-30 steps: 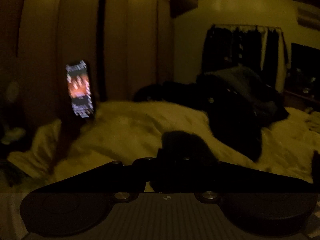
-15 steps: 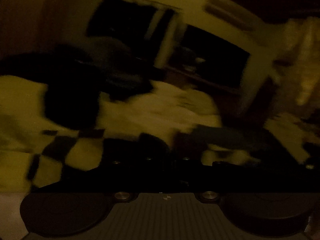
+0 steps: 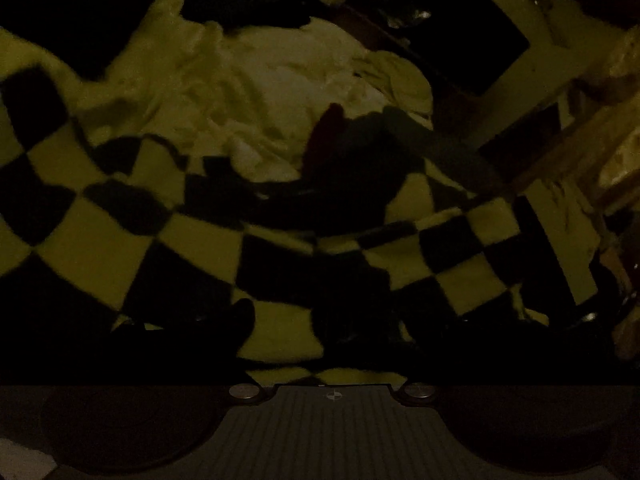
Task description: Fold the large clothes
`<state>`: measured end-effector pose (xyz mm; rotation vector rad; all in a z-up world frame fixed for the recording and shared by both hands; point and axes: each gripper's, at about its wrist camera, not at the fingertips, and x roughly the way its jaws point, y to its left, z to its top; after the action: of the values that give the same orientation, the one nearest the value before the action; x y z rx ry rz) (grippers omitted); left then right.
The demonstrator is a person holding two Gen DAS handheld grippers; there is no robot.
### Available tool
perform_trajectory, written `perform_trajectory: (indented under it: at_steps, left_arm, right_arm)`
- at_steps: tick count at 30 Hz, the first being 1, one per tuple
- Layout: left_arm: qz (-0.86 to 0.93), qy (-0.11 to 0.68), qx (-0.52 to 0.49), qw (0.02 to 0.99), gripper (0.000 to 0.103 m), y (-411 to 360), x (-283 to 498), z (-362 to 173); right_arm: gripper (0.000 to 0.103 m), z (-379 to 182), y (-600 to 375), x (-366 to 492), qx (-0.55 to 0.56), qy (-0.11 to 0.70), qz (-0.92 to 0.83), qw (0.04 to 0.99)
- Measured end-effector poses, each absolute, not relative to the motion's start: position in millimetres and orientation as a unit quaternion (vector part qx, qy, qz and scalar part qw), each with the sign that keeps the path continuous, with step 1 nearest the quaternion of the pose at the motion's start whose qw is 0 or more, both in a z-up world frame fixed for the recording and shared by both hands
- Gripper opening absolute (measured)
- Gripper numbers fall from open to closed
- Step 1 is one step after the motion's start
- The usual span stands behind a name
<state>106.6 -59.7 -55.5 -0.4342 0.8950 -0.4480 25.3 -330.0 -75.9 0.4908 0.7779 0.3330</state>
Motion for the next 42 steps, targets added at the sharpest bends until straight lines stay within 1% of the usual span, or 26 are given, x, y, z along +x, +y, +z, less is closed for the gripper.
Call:
perform_trajectory:
  at_steps: [3, 7, 10, 12, 16, 17, 18, 19, 20, 21, 23, 24, 26, 28, 30, 32, 34, 35, 36, 37, 38, 39, 40, 42]
  left_arm:
    - [-0.204, 0.416, -0.224, 0.858, 0.103, -41, 97, -45]
    - [-0.153, 0.37, -0.236, 0.886, 0.103, -7, 78, -34]
    - [-0.101, 0.34, -0.199, 0.914, 0.103, 11, 55, -27]
    - [-0.086, 0.329, -0.171, 0.925, 0.103, 20, 40, -27]
    - [-0.075, 0.339, -0.118, 0.93, 0.103, 24, 25, -38]
    - [-0.072, 0.345, -0.106, 0.93, 0.103, 23, 26, -44]
    - [-0.068, 0.353, -0.096, 0.928, 0.103, 22, 26, -50]
    - [-0.068, 0.355, -0.089, 0.928, 0.103, 22, 26, -55]
    - [-0.069, 0.35, -0.083, 0.931, 0.103, 20, 25, -56]
    - [-0.07, 0.348, -0.077, 0.932, 0.103, 20, 23, -57]
    - [-0.071, 0.35, -0.071, 0.931, 0.103, 18, 24, -58]
    - [-0.073, 0.349, -0.073, 0.931, 0.103, 20, 23, -59]
    - [-0.08, 0.347, -0.079, 0.931, 0.103, 22, 23, -60]
    - [-0.083, 0.346, -0.079, 0.931, 0.103, 23, 21, -62]
    - [-0.085, 0.347, -0.075, 0.931, 0.103, 21, 21, -63]
    - [-0.087, 0.347, -0.07, 0.931, 0.103, 20, 21, -63]
    - [-0.088, 0.347, -0.067, 0.931, 0.103, 18, 21, -64]
    - [-0.088, 0.347, -0.067, 0.931, 0.103, 18, 21, -64]
    - [-0.088, 0.347, -0.067, 0.931, 0.103, 18, 22, -64]
    - [-0.088, 0.347, -0.068, 0.931, 0.103, 18, 21, -64]
    - [-0.088, 0.346, -0.07, 0.931, 0.103, 18, 21, -64]
    - [-0.088, 0.346, -0.07, 0.931, 0.103, 18, 21, -64]
    - [-0.088, 0.345, -0.07, 0.932, 0.103, 18, 20, -64]
    - [-0.088, 0.344, -0.069, 0.932, 0.103, 17, 20, -64]
  right_arm:
    - [0.088, -76, -331, 24, 0.231, 0.372, 0.16, 0.885]
    - [0.087, -76, -331, 23, 0.228, 0.368, 0.159, 0.887]
    - [0.083, -73, -333, 22, 0.232, 0.359, 0.157, 0.89]
    - [0.078, -68, -336, 21, 0.241, 0.344, 0.154, 0.894]
    - [0.075, -51, -339, 28, 0.249, 0.317, 0.155, 0.902]
    - [0.072, -48, -340, 34, 0.253, 0.323, 0.152, 0.899]
    - [0.072, -45, -340, 40, 0.263, 0.328, 0.151, 0.895]
    - [0.072, -44, -341, 46, 0.279, 0.336, 0.152, 0.887]
    - [0.07, -45, -341, 53, 0.296, 0.348, 0.156, 0.876]
    - [0.068, -47, -341, 63, 0.319, 0.369, 0.155, 0.859]
    - [0.066, -55, -339, 79, 0.346, 0.407, 0.132, 0.835]
    - [0.062, -61, -337, 86, 0.352, 0.425, 0.117, 0.826]
    - [0.059, -68, -336, 92, 0.359, 0.433, 0.096, 0.821]
    - [0.06, -66, -333, 92, 0.362, 0.432, 0.087, 0.822]
    - [0.066, -57, -330, 85, 0.357, 0.433, 0.082, 0.824]
    - [0.066, -46, -327, 73, 0.351, 0.43, 0.089, 0.827]
    - [0.067, -28, -325, 59, 0.329, 0.408, 0.103, 0.845]
    - [0.07, -17, -325, 51, 0.314, 0.391, 0.105, 0.859]
    - [0.078, -4, -324, 45, 0.289, 0.364, 0.105, 0.879]
    - [0.081, 4, -323, 42, 0.27, 0.345, 0.111, 0.892]
    - [0.081, 7, -322, 45, 0.257, 0.333, 0.121, 0.899]
    - [0.079, 6, -322, 52, 0.253, 0.333, 0.126, 0.9]
    - [0.079, 0, -324, 61, 0.261, 0.346, 0.118, 0.894]
    - [0.068, -23, -324, 82, 0.285, 0.398, 0.097, 0.866]
